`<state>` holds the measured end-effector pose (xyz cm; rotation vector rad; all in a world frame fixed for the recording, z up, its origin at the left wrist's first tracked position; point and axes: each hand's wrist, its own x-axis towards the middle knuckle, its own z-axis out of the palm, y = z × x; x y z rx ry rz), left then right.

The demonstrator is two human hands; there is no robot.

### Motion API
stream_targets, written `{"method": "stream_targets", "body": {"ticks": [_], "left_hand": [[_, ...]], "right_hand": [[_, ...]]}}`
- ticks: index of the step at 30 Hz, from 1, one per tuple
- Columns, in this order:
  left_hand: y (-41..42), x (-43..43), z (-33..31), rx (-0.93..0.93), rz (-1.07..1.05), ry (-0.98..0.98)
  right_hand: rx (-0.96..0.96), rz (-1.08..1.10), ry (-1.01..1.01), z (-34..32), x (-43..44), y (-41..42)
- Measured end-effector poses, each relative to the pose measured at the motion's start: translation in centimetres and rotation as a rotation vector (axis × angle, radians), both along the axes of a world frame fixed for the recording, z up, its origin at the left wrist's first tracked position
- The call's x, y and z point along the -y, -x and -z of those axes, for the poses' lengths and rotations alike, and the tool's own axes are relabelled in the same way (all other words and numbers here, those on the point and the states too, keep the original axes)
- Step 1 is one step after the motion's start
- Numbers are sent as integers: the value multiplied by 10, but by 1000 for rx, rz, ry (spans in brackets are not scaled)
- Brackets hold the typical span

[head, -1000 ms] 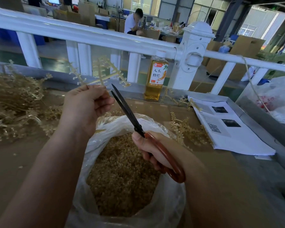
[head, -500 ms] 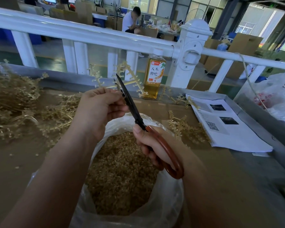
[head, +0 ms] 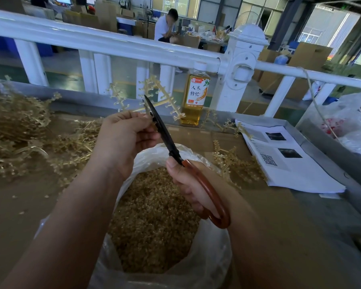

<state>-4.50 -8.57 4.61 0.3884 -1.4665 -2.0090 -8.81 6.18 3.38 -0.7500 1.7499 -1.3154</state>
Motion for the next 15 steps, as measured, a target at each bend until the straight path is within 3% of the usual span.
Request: {"method": "stream_targets", "body": {"ticks": [3, 5, 15], "left_hand": [[-1, 1, -1, -1, 0, -2], [-1, 1, -2, -2, 10, 2], [-2, -7, -3, 7, 53, 44]], "right_hand": [[-258, 43, -68, 2, 5, 3], [-332, -5, -94, 1, 7, 3], [-429, -29, -26, 3, 5, 4]]}}
